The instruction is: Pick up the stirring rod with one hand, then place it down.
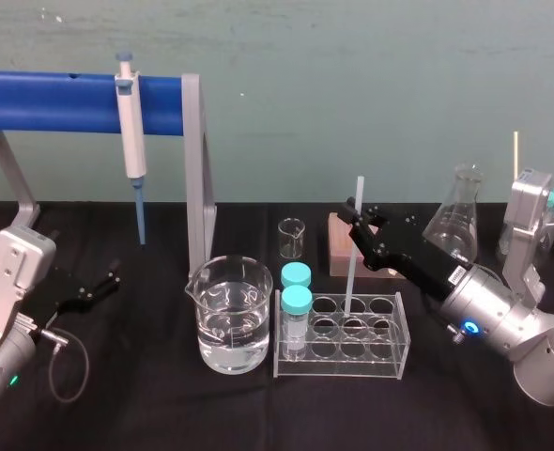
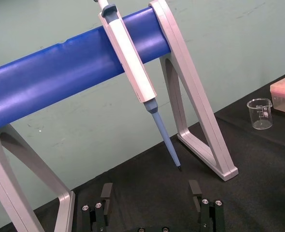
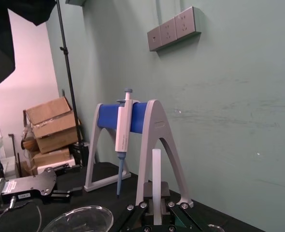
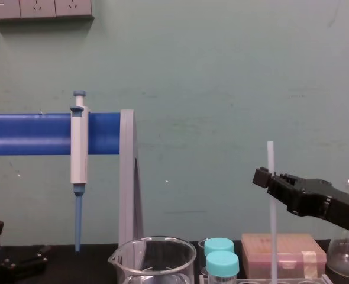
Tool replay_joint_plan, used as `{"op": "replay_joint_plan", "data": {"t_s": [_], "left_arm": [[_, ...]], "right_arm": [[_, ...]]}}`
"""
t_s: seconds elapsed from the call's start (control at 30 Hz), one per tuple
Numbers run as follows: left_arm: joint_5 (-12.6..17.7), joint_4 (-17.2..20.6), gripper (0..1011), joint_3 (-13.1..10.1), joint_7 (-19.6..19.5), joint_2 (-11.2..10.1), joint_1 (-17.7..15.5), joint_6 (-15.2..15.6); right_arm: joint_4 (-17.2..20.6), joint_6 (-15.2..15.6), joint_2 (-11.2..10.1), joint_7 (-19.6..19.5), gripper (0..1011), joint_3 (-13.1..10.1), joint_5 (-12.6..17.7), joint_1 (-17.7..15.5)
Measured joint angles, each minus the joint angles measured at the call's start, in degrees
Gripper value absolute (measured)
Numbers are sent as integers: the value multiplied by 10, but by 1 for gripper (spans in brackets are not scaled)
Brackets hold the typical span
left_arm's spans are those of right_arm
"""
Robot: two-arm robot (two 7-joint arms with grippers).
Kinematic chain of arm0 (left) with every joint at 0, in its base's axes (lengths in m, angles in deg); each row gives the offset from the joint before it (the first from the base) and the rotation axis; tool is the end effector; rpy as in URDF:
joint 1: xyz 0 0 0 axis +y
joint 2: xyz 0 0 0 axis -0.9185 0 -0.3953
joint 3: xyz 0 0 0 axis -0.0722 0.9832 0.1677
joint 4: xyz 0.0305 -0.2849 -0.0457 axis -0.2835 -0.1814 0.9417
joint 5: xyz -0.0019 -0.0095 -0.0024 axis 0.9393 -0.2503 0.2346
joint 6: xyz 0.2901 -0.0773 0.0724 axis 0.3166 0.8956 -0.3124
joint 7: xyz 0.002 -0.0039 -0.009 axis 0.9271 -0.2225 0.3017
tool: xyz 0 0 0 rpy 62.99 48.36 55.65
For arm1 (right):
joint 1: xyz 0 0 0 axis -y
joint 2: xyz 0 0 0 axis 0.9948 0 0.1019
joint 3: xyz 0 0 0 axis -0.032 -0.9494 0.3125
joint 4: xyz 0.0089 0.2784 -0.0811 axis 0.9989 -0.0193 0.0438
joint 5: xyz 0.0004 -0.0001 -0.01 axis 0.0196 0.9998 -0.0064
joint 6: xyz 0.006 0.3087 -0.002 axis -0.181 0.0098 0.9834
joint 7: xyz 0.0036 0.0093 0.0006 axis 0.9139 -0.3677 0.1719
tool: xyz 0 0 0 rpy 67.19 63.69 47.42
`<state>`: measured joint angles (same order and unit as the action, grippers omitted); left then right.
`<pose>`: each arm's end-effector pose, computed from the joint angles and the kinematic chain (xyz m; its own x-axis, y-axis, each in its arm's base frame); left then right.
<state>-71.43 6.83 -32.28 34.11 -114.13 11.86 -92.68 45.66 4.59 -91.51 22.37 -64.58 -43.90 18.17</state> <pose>0.3581 0.0827 -0.3024 0.2921 0.8803 0.3738 -0.9553 0.2871 0.0705 0.4304 -0.0479 -0.3001 0.7746 -0.6295 -0.0619 0.6249 0.7465 0.2287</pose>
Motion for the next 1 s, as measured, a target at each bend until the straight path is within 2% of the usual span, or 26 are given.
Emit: {"op": "replay_joint_plan", "data": {"t_s": [0.27, 0.5, 1.0], "left_arm": [[0, 0, 1000, 0, 0, 0, 0, 0], [0, 0, 1000, 0, 0, 0, 0, 0], [0, 0, 1000, 0, 0, 0, 0, 0]], "right_arm": [[-19, -19, 12, 14, 79, 0, -1, 1], [-17, -23, 8, 11, 79, 4, -18, -7], [-14, -22, 7, -2, 79, -4, -28, -17]]}}
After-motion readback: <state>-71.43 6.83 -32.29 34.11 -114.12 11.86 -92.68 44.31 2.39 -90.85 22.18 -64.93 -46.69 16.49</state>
